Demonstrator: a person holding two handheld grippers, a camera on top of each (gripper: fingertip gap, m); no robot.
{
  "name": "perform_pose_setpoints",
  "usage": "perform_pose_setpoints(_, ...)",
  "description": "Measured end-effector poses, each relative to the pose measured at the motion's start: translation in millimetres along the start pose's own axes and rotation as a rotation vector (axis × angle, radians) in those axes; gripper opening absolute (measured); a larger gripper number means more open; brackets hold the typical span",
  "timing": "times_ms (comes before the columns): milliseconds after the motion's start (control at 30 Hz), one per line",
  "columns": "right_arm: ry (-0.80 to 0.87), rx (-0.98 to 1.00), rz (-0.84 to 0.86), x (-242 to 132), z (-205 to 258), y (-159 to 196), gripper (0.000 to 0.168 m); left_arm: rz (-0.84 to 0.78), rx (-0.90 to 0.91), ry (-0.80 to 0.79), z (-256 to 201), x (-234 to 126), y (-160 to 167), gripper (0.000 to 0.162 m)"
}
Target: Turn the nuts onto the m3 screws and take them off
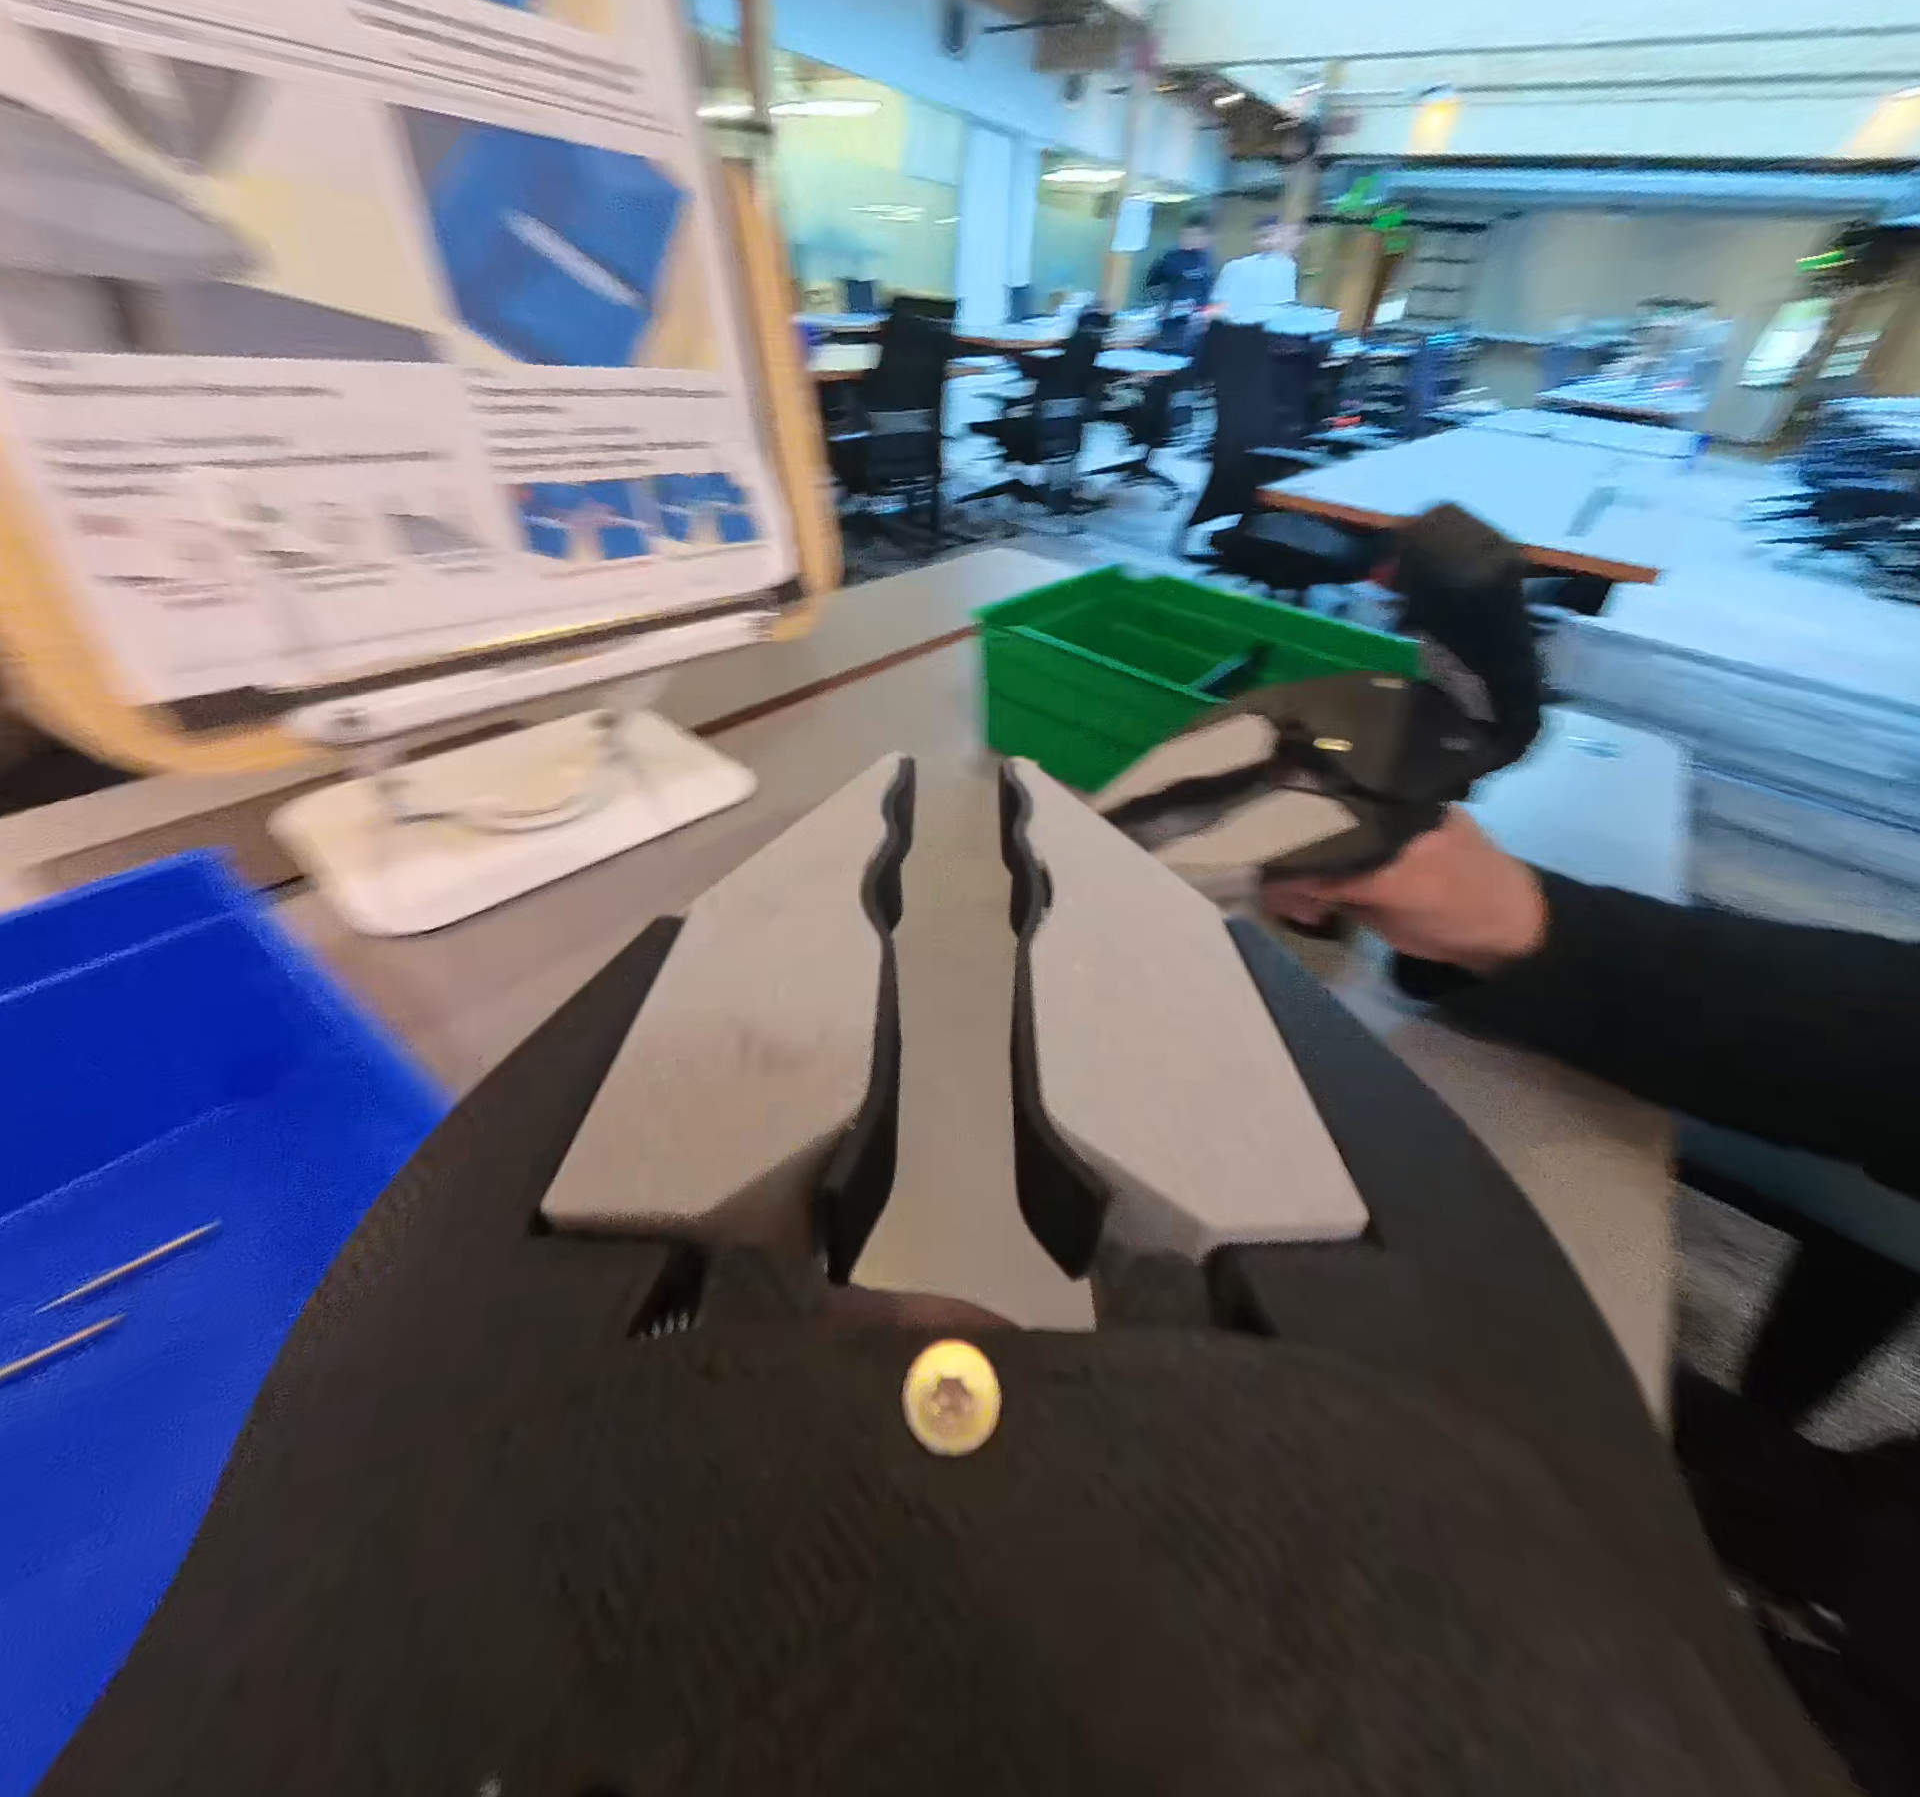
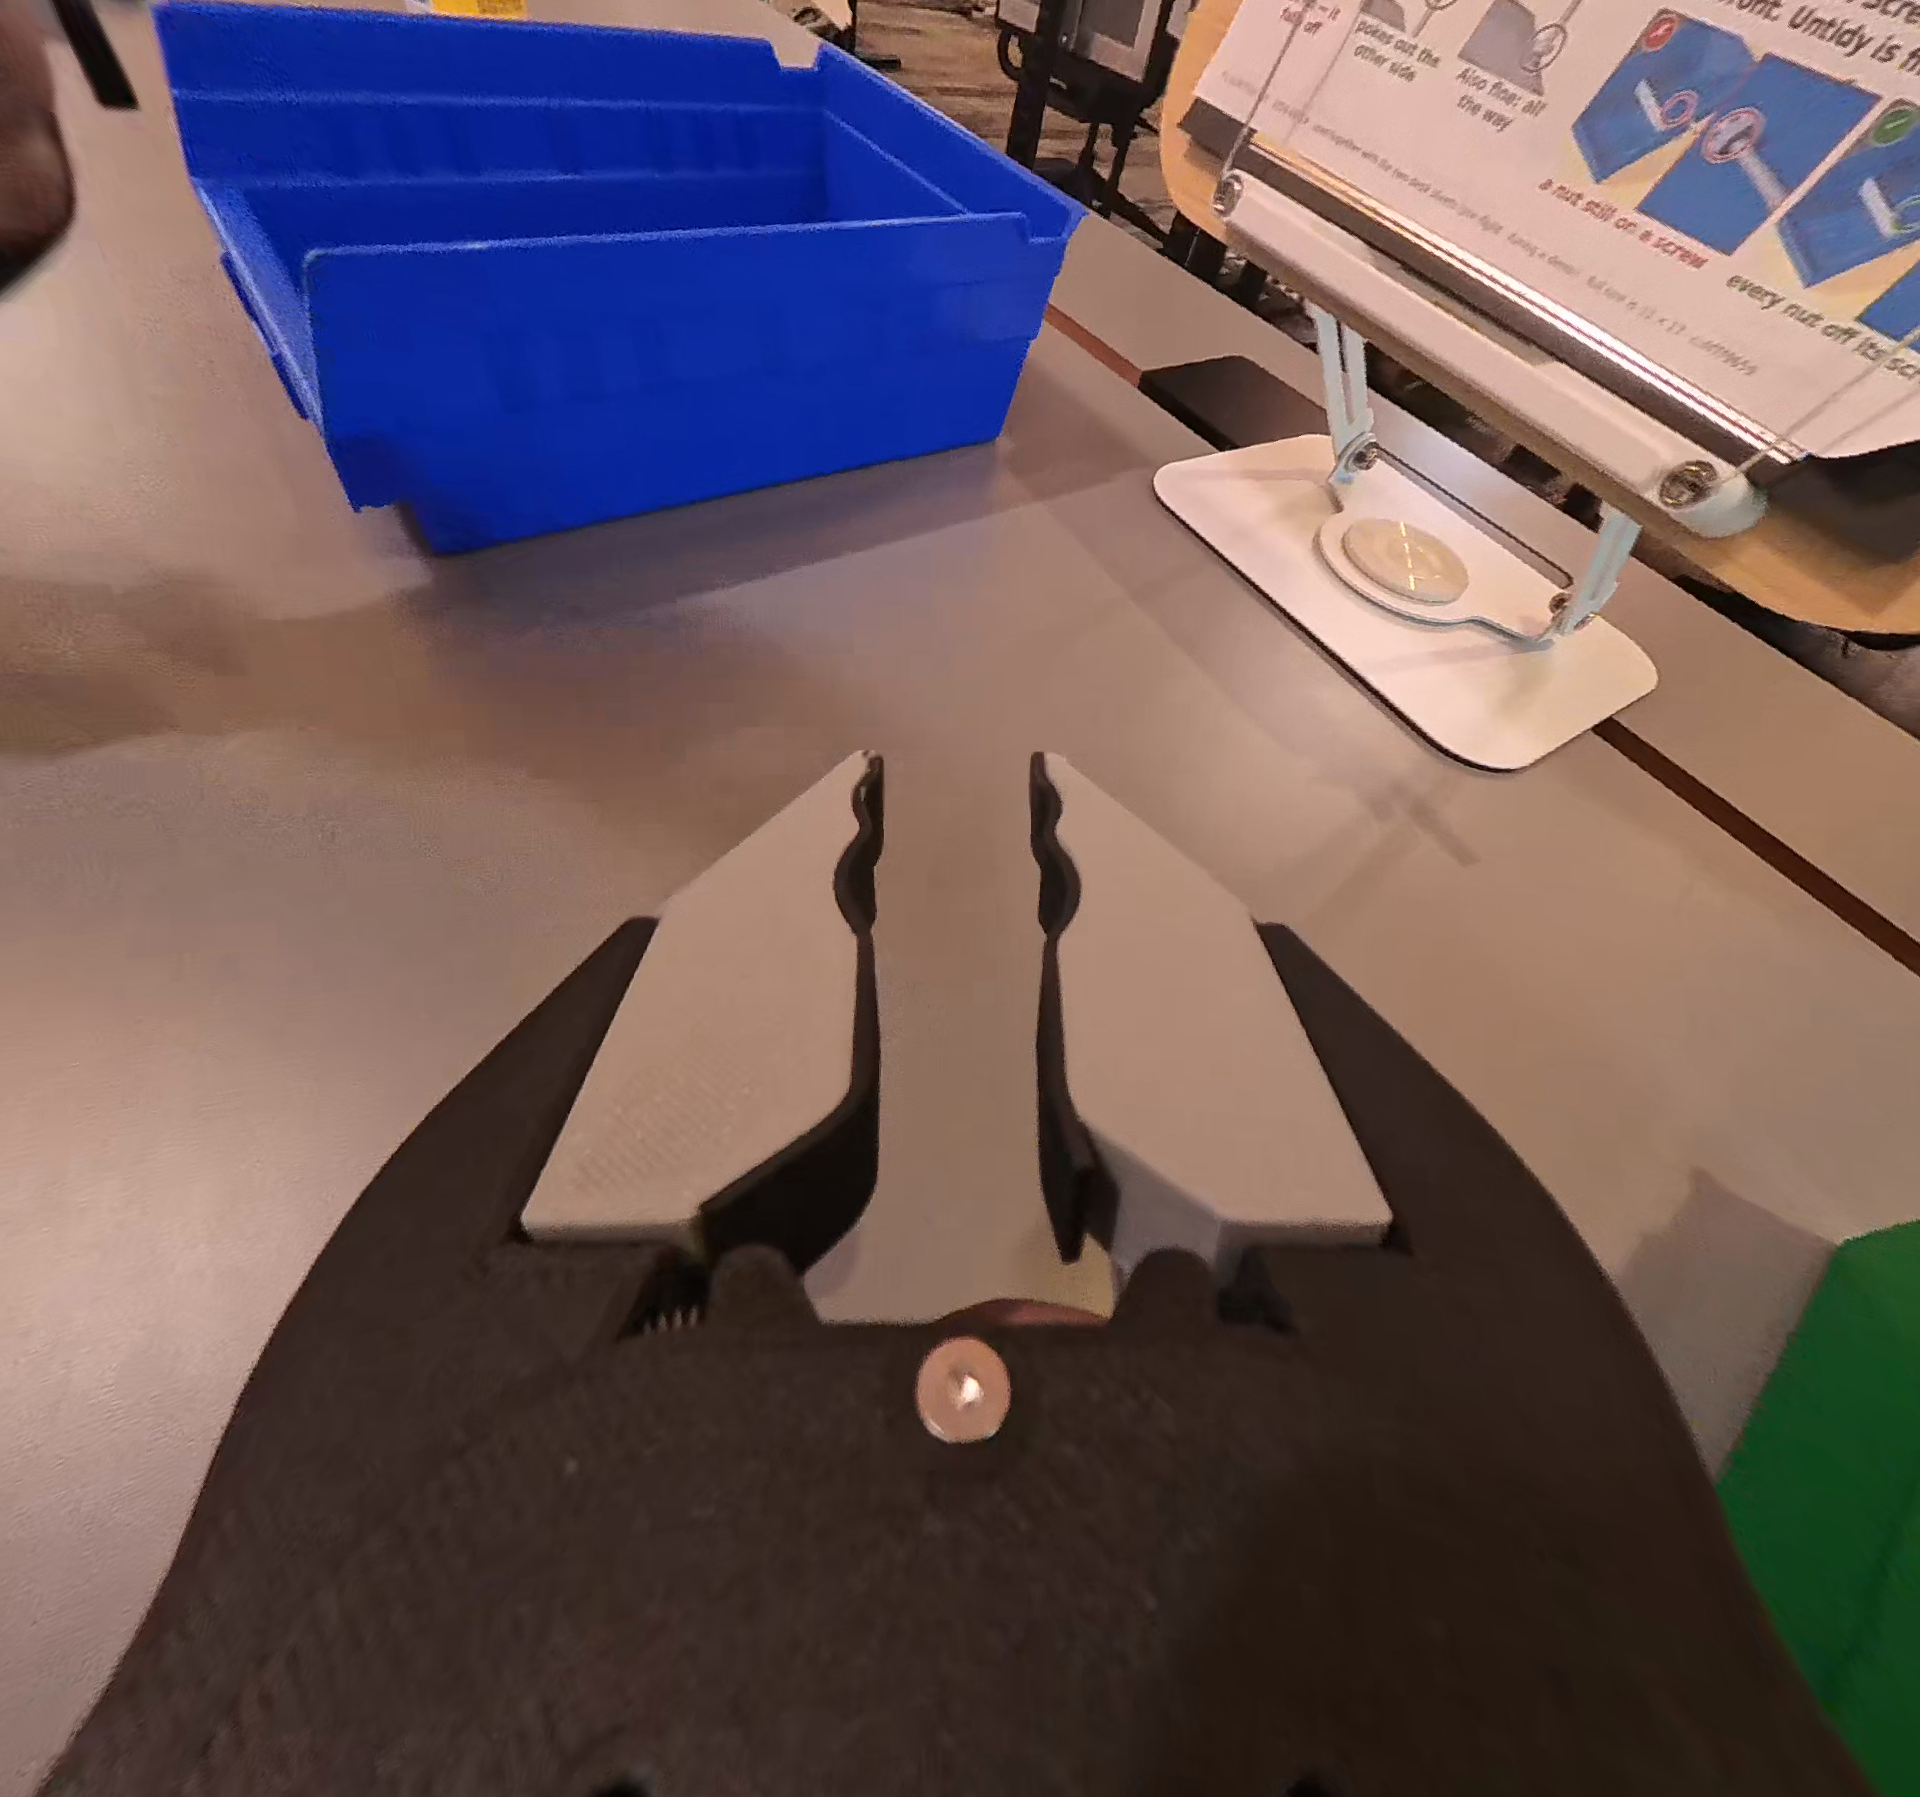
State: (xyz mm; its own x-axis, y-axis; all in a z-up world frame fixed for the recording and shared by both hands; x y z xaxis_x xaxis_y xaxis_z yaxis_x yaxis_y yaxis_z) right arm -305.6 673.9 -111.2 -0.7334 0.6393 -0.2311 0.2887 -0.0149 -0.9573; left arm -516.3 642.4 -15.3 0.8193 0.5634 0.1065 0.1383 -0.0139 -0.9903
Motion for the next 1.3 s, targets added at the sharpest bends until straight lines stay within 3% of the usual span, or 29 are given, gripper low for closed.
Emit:
perform_pose_setpoints(133, -0.006, -0.037, 0.005, 0.6, 6.5, -2.1, 0.025, 0.118, -0.027, -0.22, 77.5, -18.9, -5.8, 0.015)
perform_pose_setpoints(333, -0.013, -0.053, 0.023, 3.1, 9.8, 1.8, 0.026, 0.365, -0.195, -0.429, 182.9, -13.2, 54.3, 0.023)
perform_pose_setpoints(567, -0.012, -0.043, 0.061, 8.0, 6.1, 11.5, 0.026, 0.637, -0.209, -0.519, 248.3, 13.5, 112.5, 0.023)
perform_pose_setpoints(667, -0.014, -0.036, 0.069, 8.9, 4.7, 13.8, 0.026, 0.798, -0.15, -0.515, 256.8, 15.9, 137.1, 0.017)
perform_pose_setpoints(733, -0.018, -0.035, 0.075, 9.5, 4.2, 15.3, 0.026, 0.86, -0.08, -0.51, 258.1, 11.4, 141.2, 0.0)
perform_pose_setpoints(933, -0.043, -0.023, 0.09, 11.9, 6.2, 18.2, 0.026, 0.971, -0.041, -0.445, 250.2, -14.0, 136.4, 0.004)
perform_pose_setpoints(1300, -0.042, -0.027, 0.081, 12.0, 9.1, 16.0, 0.026, 1.032, -0.015, -0.431, 240.7, -44.0, 132.0, 0.003)
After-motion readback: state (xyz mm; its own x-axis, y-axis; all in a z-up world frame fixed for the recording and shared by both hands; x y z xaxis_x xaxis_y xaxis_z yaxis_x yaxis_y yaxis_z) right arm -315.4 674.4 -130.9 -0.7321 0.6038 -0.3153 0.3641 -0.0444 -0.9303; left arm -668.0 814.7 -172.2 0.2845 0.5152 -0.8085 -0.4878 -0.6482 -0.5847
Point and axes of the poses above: each gripper's, where its closed fingertips meet, x out along the fingers, y out of its underside, z = x × y across the jaws, the point moved 6 cm from there along -x, back along the fingers, and after that the axes turned 7 degrees about -z, right-handed, at the moved point
